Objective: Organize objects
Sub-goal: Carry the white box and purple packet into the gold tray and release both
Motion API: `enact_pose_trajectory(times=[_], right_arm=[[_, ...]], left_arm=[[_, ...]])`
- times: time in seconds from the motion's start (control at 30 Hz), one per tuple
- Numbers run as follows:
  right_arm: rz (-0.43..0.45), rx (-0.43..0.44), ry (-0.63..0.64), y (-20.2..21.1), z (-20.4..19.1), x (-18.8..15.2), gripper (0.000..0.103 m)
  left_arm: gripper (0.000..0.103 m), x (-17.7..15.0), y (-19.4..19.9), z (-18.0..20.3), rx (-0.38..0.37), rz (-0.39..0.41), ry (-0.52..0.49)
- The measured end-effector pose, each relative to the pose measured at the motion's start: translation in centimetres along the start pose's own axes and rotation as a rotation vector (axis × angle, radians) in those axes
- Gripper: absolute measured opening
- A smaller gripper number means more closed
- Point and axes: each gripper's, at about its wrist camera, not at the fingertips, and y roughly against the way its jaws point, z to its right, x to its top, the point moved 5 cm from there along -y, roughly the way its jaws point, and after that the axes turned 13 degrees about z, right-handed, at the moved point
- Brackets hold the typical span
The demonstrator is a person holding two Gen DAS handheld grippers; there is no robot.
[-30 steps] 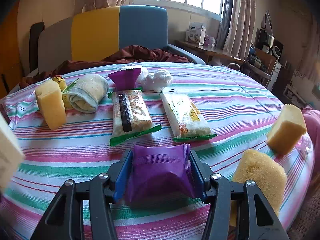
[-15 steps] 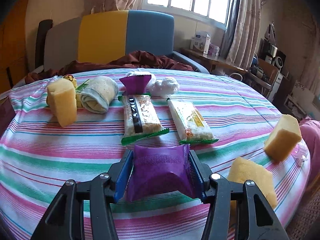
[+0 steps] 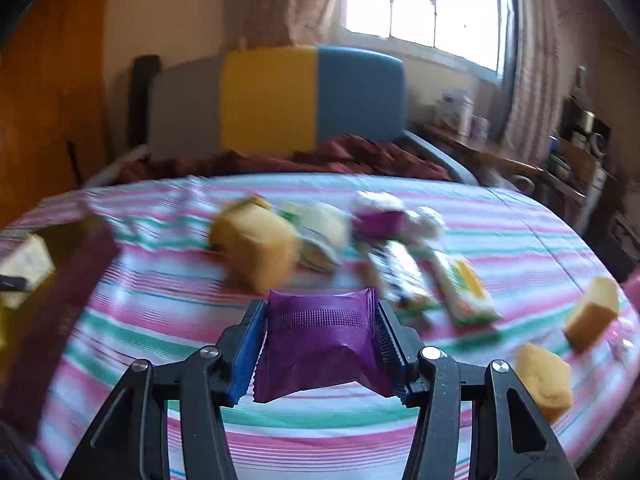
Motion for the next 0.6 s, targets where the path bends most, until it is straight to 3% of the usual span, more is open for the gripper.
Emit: enact_pose_trajectory(times=[0.3, 0.6], right_arm=[[0.060, 0.214, 0.004, 2.3, -9.1, 3.8, 0.055], [0.051, 0.358, 0.058, 3.7, -16.0, 5.1, 0.055]], left_arm=[[0.052, 1.7, -1.6, -3.9, 0.072, -0.053, 0.020], [0.053, 3.0, -2.9, -5.7, 0.167, -0.090, 0.015]])
